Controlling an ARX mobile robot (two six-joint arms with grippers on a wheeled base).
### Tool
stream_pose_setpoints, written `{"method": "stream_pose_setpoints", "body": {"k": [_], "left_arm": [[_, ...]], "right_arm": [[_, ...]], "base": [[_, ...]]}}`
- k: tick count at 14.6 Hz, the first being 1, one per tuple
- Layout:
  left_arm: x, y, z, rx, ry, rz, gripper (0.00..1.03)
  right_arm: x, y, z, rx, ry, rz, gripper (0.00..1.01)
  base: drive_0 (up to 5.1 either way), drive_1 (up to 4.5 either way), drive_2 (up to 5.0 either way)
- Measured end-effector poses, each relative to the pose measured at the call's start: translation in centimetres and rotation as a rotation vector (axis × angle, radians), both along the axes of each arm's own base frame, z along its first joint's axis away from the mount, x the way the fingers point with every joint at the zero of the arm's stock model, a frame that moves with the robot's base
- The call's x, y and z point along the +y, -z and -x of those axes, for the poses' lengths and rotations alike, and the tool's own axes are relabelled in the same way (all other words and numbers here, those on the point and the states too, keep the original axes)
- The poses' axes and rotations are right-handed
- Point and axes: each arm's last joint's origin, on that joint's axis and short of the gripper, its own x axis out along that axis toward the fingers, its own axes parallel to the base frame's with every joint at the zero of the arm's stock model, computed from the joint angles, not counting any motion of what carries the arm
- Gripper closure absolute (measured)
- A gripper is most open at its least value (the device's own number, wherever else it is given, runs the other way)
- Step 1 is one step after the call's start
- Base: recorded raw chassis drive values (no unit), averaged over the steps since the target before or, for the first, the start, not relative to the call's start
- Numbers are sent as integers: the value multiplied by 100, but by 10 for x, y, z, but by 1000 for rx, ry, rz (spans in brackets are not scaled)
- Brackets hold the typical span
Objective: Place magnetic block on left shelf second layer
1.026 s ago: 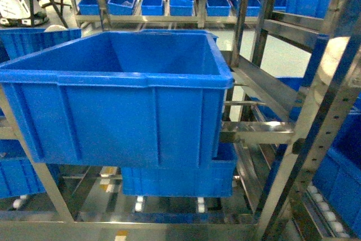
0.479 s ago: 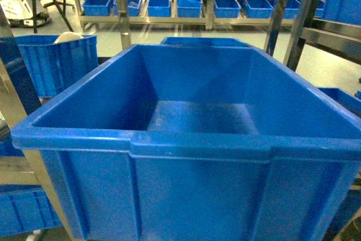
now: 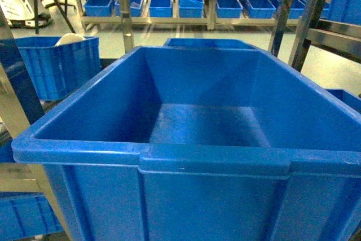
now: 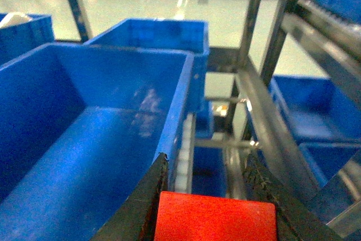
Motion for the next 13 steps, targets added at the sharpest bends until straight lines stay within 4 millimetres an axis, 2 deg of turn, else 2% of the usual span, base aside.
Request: {"method": "stream_pose_setpoints", "body": {"k": [1, 2, 3, 4, 5, 7, 13], "left_arm": [[0, 0, 0, 0, 0, 0, 5], [0, 0, 0, 0, 0, 0, 5], [0, 0, 0, 0, 0, 0, 5], [0, 0, 0, 0, 0, 0, 5], [0, 0, 0, 0, 0, 0, 5], [0, 0, 0, 0, 0, 0, 5], [0, 0, 0, 0, 0, 0, 5]], "right_arm": [[25, -1, -23, 169, -166, -181, 67], [57, 9, -60, 249, -297, -230, 67], [77, 45, -94, 338, -365, -169, 67], [89, 55, -109, 334, -396, -133, 67], [95, 62, -116, 323, -405, -111, 64], [99, 63, -115, 302, -395, -100, 57], [93, 56, -102, 210, -365, -94, 37]], "base": [[0, 0, 0], [0, 0, 0], [0, 0, 0], [0, 0, 0], [0, 0, 0], [0, 0, 0], [0, 0, 0]]}}
